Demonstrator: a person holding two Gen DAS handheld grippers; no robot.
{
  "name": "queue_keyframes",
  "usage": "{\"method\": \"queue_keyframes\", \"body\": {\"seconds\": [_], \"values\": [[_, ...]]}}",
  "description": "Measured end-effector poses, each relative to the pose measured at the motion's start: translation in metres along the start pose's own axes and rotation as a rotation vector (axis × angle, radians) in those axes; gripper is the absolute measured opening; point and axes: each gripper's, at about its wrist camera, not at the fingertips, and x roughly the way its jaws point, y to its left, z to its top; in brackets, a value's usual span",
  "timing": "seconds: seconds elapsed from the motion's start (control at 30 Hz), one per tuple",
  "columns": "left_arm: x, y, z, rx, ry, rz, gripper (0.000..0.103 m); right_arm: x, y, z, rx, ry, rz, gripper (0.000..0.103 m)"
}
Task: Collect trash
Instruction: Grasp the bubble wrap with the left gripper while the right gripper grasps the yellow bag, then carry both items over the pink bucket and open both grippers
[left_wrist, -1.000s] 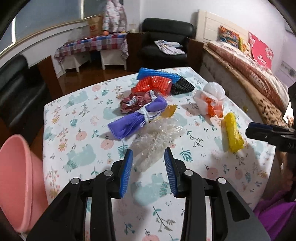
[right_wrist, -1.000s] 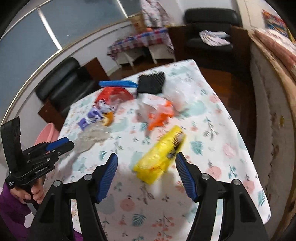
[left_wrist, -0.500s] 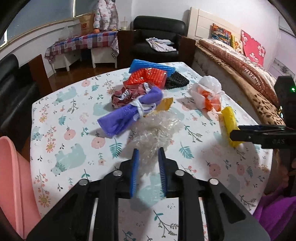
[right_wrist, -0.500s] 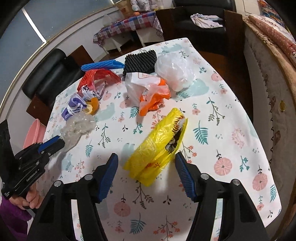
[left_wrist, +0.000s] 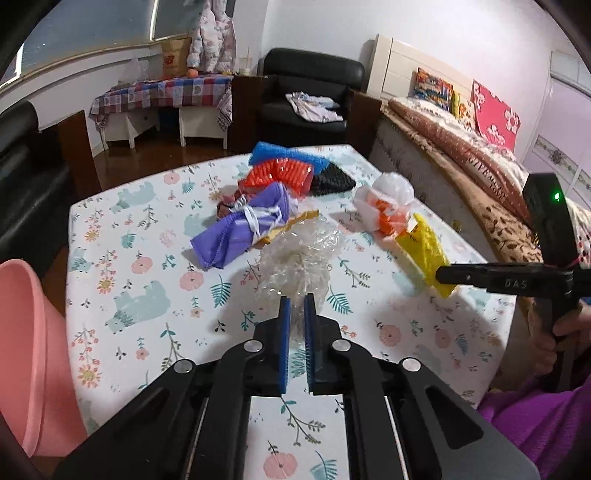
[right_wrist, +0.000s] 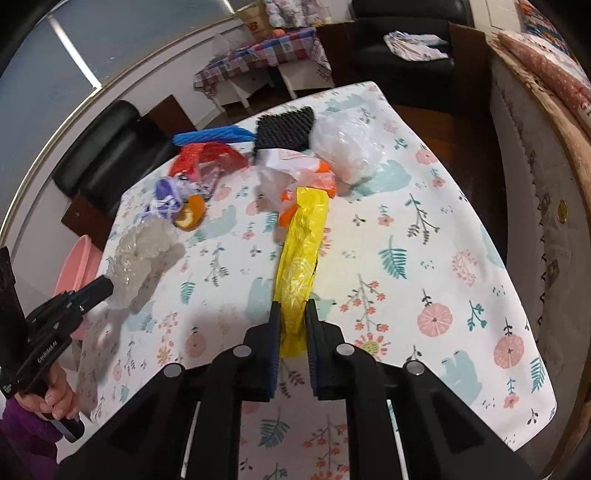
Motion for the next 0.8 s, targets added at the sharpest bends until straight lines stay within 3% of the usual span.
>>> {"method": "queue_keyframes", "body": {"seconds": [0.5,0.8], "values": [[-0.059,0.009,-0.011,-0.120,-0.111,0.078,0.007,-0.002,0.060,0.007,-0.188,-0.031,0.117,0.012],[-0.091,0.024,-0.019,-0.199,-0.191,0.156,0.007,0.008,0.114,0.016,-0.306,-0.029,0.231,0.012]]}}
